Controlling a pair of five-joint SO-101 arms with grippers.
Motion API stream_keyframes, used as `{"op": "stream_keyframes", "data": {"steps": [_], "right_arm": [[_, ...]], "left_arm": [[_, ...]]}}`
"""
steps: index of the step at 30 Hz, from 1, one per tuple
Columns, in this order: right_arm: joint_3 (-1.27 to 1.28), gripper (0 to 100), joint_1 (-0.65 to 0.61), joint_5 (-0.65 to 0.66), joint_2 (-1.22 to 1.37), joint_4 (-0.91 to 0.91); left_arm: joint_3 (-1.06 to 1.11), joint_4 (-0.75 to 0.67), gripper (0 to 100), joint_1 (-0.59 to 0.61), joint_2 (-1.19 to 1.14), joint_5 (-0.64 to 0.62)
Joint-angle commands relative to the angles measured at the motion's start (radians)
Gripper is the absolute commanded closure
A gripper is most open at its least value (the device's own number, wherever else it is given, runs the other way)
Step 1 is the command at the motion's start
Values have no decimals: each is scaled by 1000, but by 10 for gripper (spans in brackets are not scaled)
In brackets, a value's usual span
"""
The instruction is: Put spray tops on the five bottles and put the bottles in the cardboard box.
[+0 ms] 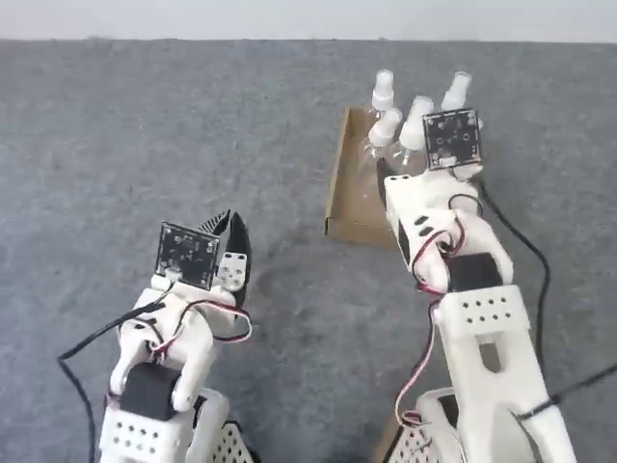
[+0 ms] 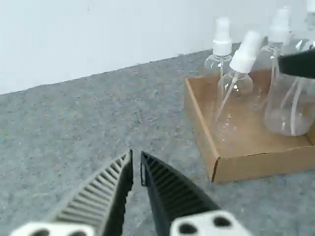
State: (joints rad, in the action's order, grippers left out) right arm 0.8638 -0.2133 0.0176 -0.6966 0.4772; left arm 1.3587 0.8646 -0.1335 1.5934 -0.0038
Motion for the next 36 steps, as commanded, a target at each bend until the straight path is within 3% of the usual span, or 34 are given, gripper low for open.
{"op": "stream_keyframes", "data": {"steps": [1, 28, 36], "right_arm": [[12, 993, 15, 11, 31, -108], [222, 993, 18, 12, 323, -602], [242, 993, 18, 17, 377, -642]], "left_arm": [[-8, -31, 988, 6, 14, 6], [-7, -29, 988, 6, 12, 6], [-7, -29, 988, 6, 12, 6]]}}
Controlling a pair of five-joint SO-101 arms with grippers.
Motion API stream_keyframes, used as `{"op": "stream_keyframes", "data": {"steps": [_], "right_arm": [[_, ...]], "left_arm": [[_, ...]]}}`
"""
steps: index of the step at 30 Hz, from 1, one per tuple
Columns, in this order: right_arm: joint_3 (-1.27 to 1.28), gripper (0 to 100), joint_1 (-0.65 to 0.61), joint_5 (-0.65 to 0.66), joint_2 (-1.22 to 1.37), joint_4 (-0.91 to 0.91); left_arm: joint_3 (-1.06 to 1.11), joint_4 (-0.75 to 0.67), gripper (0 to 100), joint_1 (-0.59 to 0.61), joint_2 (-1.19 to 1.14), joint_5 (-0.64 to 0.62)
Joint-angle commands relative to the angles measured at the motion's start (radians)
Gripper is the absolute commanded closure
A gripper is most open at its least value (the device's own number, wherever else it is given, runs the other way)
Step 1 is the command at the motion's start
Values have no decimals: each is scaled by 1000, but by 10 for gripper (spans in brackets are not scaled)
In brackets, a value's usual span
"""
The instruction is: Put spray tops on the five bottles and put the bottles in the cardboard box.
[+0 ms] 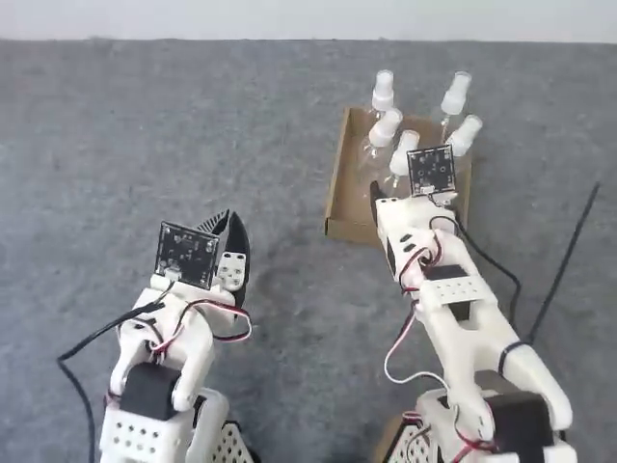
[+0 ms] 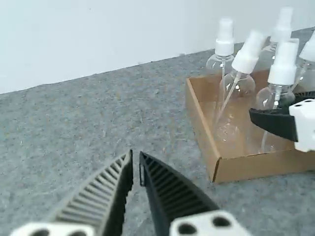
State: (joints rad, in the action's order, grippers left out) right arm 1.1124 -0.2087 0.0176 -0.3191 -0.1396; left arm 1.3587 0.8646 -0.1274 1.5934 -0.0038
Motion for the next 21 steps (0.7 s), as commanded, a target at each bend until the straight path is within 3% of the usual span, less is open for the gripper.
{"op": "stream_keyframes", "data": {"steps": [1, 21], "right_arm": [[-6, 993, 13, 17, 2, -22], [15, 985, 10, 15, -8, -19]], "left_arm": [[-7, -29, 988, 0, 12, 6], [-7, -31, 988, 6, 12, 6]]}}
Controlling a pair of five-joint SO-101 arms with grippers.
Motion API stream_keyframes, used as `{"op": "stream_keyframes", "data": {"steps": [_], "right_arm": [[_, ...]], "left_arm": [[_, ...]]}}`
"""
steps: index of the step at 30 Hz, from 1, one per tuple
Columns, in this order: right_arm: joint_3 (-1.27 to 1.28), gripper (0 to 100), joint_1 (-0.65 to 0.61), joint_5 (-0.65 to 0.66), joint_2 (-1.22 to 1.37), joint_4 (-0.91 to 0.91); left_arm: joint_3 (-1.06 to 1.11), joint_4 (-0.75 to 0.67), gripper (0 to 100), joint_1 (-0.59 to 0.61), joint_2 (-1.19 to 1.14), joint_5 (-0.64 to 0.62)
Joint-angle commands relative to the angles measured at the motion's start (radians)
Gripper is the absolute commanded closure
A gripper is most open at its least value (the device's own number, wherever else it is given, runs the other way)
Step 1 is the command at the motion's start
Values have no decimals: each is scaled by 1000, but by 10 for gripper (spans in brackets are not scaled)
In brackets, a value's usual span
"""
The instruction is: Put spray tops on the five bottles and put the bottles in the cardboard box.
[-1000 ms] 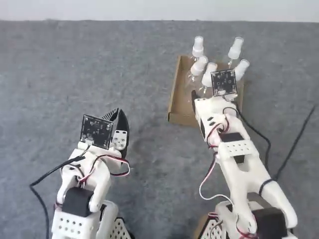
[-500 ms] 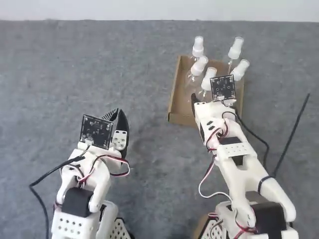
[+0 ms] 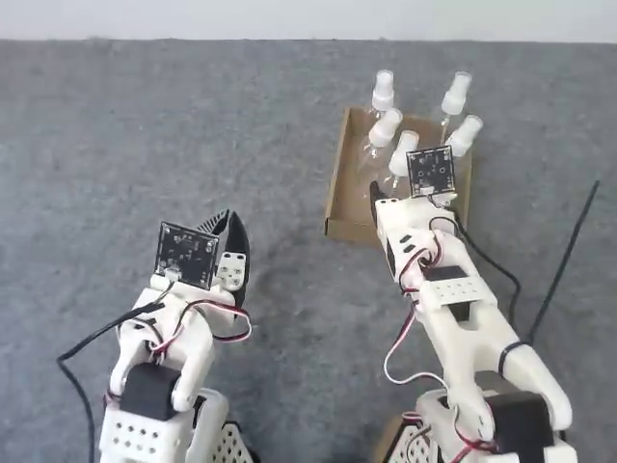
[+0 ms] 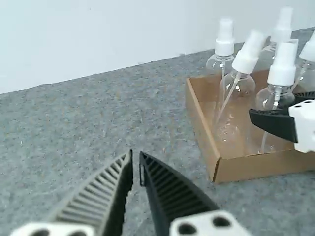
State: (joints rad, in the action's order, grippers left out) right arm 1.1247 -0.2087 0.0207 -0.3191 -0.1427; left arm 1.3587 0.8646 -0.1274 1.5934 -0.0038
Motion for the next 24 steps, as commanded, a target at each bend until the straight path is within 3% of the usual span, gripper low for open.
{"op": "stream_keyframes", "data": {"steps": [1, 8, 24], "right_arm": [[3, 967, 10, 9, -8, -13], [3, 786, 5, 9, -8, -13], [-5, 779, 2, 15, -10, -13]], "left_arm": [[-7, -31, 988, 6, 12, 6], [-7, -31, 988, 6, 12, 6], [-7, -31, 988, 6, 12, 6]]}}
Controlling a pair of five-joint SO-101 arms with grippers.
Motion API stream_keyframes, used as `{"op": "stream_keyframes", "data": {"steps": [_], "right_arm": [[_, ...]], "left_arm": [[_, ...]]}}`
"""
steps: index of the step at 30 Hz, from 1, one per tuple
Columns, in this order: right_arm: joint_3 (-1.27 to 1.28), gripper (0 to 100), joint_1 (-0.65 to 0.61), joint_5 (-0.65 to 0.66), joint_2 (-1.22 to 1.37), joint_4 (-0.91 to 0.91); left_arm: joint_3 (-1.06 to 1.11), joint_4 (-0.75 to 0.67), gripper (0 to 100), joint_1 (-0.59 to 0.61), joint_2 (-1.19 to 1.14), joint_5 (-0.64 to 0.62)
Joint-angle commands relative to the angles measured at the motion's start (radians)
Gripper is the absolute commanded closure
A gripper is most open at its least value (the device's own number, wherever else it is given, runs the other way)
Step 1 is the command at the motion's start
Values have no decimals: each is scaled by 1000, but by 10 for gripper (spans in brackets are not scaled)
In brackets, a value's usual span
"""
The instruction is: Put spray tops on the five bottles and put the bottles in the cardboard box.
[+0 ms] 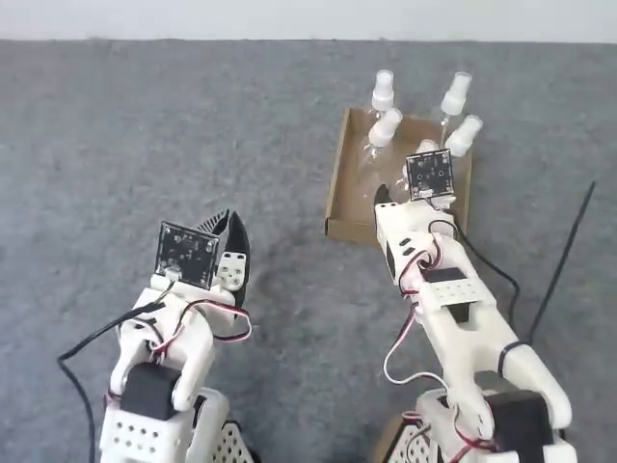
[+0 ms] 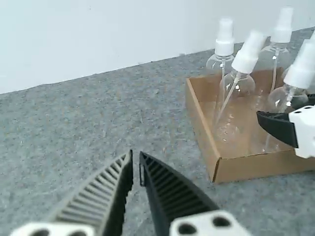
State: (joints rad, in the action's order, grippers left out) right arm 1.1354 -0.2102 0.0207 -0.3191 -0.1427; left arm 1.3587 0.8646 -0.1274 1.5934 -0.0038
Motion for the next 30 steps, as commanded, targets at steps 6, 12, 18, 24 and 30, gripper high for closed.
{"op": "stream_keyframes", "data": {"steps": [6, 12, 18, 24, 30], "right_arm": [[-26, 779, 7, 17, -10, -13], [-41, 779, 5, 17, -62, 10], [-100, 779, 10, 12, -194, 182], [-147, 781, 10, 15, -315, 297], [-203, 781, 12, 15, -418, 461]], "left_arm": [[-7, -31, 988, 6, 12, 6], [-7, -29, 988, 6, 12, 6], [1, -32, 988, 6, 14, 6], [2, -32, 988, 6, 14, 6], [2, -32, 988, 6, 14, 6]]}}
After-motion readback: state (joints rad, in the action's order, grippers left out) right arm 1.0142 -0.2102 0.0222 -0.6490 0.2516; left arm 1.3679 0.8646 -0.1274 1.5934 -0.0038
